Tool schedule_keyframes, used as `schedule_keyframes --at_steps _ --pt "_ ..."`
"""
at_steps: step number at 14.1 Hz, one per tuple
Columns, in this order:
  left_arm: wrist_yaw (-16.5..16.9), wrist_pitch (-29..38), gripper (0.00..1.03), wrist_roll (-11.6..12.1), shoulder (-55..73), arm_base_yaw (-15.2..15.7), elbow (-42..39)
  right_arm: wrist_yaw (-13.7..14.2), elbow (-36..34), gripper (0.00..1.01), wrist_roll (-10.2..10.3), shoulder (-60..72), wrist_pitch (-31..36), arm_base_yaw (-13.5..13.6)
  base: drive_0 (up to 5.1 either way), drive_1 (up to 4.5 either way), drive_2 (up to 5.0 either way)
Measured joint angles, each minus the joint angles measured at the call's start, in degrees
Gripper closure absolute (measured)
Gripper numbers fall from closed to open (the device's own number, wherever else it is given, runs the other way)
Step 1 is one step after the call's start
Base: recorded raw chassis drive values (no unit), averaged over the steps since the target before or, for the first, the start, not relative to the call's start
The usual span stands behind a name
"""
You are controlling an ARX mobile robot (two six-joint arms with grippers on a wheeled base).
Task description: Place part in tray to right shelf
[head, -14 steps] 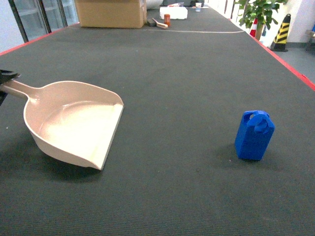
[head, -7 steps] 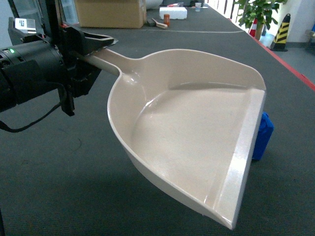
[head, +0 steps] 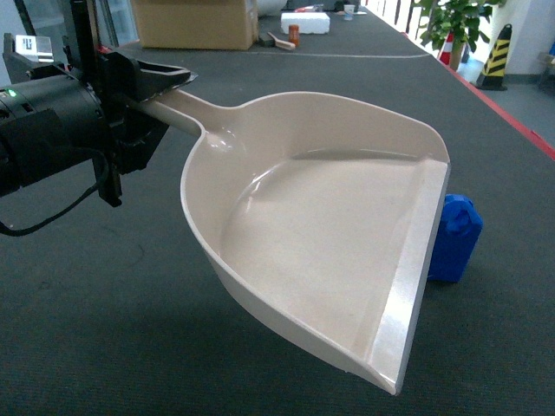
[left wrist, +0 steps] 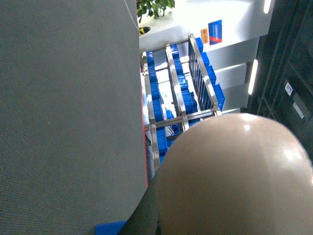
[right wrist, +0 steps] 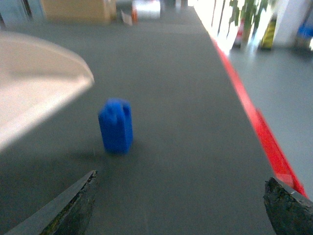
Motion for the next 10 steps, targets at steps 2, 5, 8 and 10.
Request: schedule_keyframes --at_steps 2,5,8,10 --pt "0.1 0.2 0.86 0.1 0.0 0.0 0.0 -7.0 5.8 0.03 -4.0 24.7 1.9 -6.0 0.0 0.00 0.0" --pt "0.0 0.0 0.86 0.1 0.0 0.0 0.0 -24.1 15.5 0.03 -13.9 59.1 15.3 -11.3 0.0 0.00 0.0" --pt "0.0 0.0 0.86 0.1 0.0 0.0 0.0 -27.4 27.3 0.03 -21.3 82.1 17.9 -9.3 0.0 0.00 0.0" --pt "0.0 0.0 0.86 0.1 0.0 0.0 0.0 -26.1 34.8 0.03 -22.4 93.0 19.3 -4.9 0.0 0.00 0.0"
